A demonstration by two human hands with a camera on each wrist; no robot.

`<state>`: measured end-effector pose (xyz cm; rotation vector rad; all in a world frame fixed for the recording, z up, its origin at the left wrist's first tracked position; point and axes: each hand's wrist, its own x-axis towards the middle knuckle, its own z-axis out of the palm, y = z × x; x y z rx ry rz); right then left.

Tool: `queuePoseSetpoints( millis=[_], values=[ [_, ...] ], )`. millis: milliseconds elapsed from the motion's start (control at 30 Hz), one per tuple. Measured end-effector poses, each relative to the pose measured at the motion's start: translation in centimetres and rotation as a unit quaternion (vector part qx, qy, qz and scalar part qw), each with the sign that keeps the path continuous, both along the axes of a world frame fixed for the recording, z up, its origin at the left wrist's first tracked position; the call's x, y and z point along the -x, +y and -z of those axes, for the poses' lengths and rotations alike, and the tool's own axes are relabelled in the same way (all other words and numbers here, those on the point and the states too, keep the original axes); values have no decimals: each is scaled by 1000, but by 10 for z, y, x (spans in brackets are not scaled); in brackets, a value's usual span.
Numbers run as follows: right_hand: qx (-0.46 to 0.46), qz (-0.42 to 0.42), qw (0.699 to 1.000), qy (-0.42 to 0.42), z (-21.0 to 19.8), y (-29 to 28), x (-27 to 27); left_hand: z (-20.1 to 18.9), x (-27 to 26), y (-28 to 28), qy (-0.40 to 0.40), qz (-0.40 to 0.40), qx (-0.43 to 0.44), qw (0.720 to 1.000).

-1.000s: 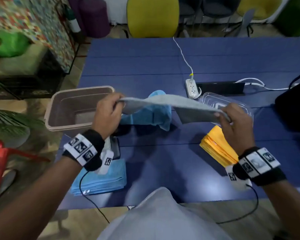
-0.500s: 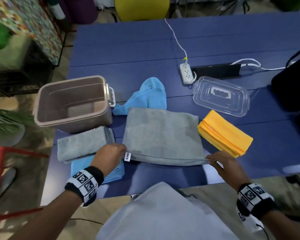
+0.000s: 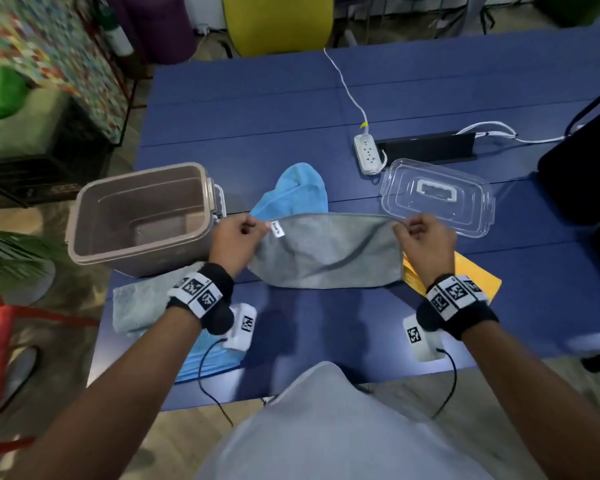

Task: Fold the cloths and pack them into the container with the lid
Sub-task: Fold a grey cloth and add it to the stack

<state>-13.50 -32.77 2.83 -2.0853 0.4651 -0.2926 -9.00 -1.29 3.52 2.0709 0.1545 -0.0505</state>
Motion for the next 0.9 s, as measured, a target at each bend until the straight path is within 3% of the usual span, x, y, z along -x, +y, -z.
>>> queuePoseSetpoints(
  millis=[133,233,300,600,767,900],
  values=[
    [-86,-114,990,4,-20,60,8,-22,17,-47,-10,47,108,993],
    [-166,-196,967,-5,-34,89,10,-30,26,-67,-33,70,123,989],
    [-185,-207,961,-16,-40,98,7,-36,30,-73,-52,64,126,989],
    [-211,-164,961,-78,-55,104,10,-52,39,-74,-187,61,-22,980],
    [-168,-212,960,-70,-60,100,9,-58,42,-69,-232,72,-52,969],
    [-45,-265,960,-74,-62,97,5,-62,44,-69,-249,116,-69,959]
  ],
)
